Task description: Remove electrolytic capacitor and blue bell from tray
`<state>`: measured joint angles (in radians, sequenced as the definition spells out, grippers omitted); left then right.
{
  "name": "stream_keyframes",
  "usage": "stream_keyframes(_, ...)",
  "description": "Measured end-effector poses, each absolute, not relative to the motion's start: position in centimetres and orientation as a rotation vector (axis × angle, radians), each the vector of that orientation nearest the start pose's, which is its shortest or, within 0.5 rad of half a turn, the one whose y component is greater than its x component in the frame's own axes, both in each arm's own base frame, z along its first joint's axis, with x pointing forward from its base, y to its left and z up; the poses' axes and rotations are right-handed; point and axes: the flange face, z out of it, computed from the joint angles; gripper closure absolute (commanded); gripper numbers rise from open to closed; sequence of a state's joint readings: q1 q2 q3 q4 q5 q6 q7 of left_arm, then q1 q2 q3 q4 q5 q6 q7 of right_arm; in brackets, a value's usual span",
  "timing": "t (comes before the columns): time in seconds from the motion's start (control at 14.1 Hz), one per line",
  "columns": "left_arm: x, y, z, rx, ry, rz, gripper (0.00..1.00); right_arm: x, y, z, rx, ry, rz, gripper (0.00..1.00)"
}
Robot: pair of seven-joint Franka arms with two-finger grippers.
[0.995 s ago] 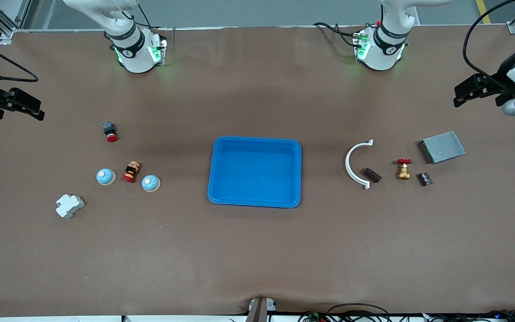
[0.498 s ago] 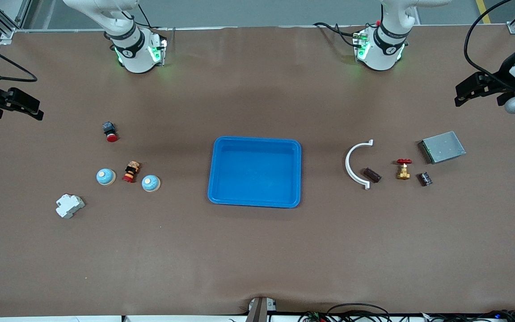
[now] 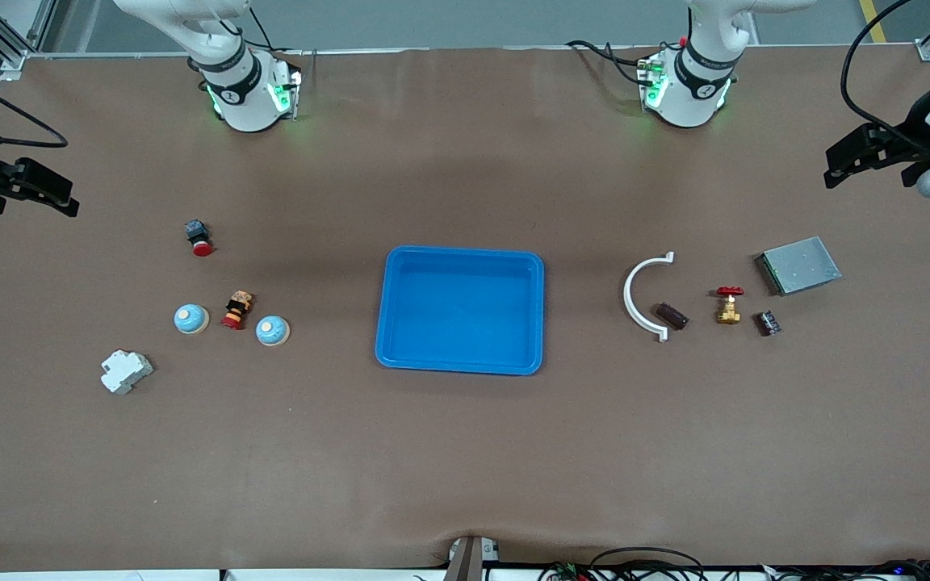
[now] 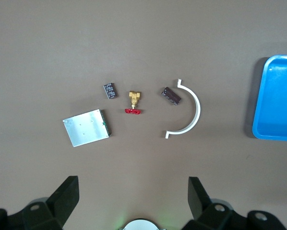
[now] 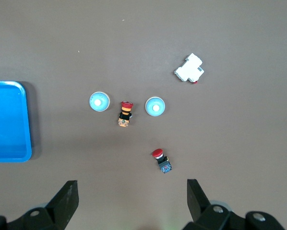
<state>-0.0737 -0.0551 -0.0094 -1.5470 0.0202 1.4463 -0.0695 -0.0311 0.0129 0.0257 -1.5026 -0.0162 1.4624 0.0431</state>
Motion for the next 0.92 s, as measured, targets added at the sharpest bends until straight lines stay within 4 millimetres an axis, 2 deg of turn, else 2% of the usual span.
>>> stream_keyframes(0.92,51.65,-4.16,65.94,-3.117,0.02,0.057,0.0,54.69,-0.27,63.98,-3.156,0.072,0.092,0.0)
